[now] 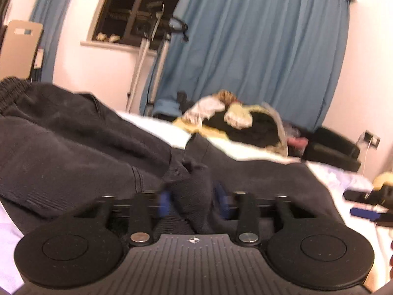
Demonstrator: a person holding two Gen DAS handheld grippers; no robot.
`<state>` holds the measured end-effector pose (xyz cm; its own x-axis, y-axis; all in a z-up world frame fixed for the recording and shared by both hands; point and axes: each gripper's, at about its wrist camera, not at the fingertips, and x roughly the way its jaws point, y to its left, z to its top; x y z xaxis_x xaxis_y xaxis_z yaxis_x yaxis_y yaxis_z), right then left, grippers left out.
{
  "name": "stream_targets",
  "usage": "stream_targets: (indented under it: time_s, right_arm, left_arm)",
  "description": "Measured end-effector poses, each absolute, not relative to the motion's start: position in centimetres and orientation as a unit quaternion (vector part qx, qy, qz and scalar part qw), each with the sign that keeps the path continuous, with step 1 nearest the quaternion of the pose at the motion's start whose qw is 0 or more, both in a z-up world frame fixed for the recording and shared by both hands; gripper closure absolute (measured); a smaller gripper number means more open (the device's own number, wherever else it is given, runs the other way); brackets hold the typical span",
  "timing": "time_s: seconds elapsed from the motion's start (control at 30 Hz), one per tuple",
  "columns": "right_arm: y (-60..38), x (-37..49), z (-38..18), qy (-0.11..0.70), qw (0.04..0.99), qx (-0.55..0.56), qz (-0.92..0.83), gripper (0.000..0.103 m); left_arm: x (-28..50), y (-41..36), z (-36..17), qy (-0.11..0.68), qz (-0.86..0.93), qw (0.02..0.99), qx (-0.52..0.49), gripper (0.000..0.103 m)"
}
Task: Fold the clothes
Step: 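Grasp the folded leg with the left gripper while the right gripper grasps the leg end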
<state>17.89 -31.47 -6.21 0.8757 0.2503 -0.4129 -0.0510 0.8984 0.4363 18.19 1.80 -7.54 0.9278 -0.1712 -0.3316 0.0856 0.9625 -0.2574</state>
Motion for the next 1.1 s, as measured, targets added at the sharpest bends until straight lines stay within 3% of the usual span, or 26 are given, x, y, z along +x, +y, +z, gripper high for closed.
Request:
stream_targets:
  time_s: [0.17,0.33,0.5,0.6,0.87,1.1]
  right_arm:
    - [-32.1,17.8,-6.5,0.229,0.95,0.206,0.057,0.026]
    - [-33.6,18.5,-7.2,0.238,0.946,0.219,0.037,0.026]
    - [-34.2,18.8,-7.9,0.267,0.93,0.25,0.039,0.025]
    - [-34.4,19.0,-8.5,0.285,0.924,0.255,0.014,0.019]
    - [-36.6,19.9,-12.1,0.318,0.864,0.389,0.021,0.016]
    - [-37.6,19.3,-11.7,0.25,0.814,0.512,0.109,0.014]
  left_arm:
    - [16.7,2.9,-6.6,0.169,-0.056,0.962,-0.208,0.083]
    - [17.5,2.5,-8.1,0.221,-0.009,0.959,-0.176,0.083]
    - [18.0,3.9,-8.7,0.245,-0.018,0.945,-0.217,0.082]
    - [18.0,3.7,-8.7,0.247,-0.019,0.946,-0.208,0.082]
    - [18.3,3.7,-8.8,0.251,-0.02,0.948,-0.196,0.081]
    - [18.2,3.5,-8.8,0.251,-0.021,0.949,-0.189,0.08]
